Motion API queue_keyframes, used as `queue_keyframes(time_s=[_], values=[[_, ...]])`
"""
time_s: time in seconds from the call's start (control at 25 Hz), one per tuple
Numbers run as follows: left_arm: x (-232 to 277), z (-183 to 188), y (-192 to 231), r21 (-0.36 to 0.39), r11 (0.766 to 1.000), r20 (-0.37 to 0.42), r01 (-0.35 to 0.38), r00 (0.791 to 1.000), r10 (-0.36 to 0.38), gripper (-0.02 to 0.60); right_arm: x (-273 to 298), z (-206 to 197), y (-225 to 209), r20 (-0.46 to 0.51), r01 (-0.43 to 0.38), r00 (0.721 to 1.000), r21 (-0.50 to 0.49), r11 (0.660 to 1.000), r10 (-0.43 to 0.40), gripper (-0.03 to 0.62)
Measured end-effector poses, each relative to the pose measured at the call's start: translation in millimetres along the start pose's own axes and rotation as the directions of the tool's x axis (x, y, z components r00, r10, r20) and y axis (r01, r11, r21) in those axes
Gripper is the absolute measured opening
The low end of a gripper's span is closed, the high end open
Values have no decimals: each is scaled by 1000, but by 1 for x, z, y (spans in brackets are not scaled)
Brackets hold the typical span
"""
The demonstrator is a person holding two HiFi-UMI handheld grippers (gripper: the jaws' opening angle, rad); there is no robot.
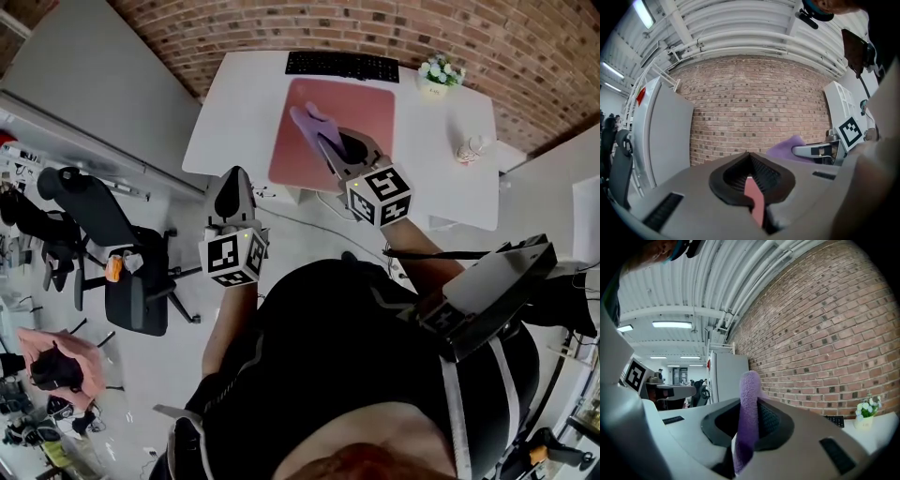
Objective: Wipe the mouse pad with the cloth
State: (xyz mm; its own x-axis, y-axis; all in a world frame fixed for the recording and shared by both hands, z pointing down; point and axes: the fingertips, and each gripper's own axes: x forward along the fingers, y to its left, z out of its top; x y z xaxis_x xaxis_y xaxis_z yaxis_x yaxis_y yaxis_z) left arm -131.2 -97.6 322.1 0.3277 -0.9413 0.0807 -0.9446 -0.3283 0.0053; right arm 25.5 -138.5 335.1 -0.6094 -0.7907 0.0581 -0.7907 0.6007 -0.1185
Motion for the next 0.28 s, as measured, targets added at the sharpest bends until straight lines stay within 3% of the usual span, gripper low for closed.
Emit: queue_keyframes(time_s=[0.28], values=[[2,-4,-6,-11,1000,-6,3,1000,-4,3,2,1,-6,-7,-5,1000,-10,1000,4,60]])
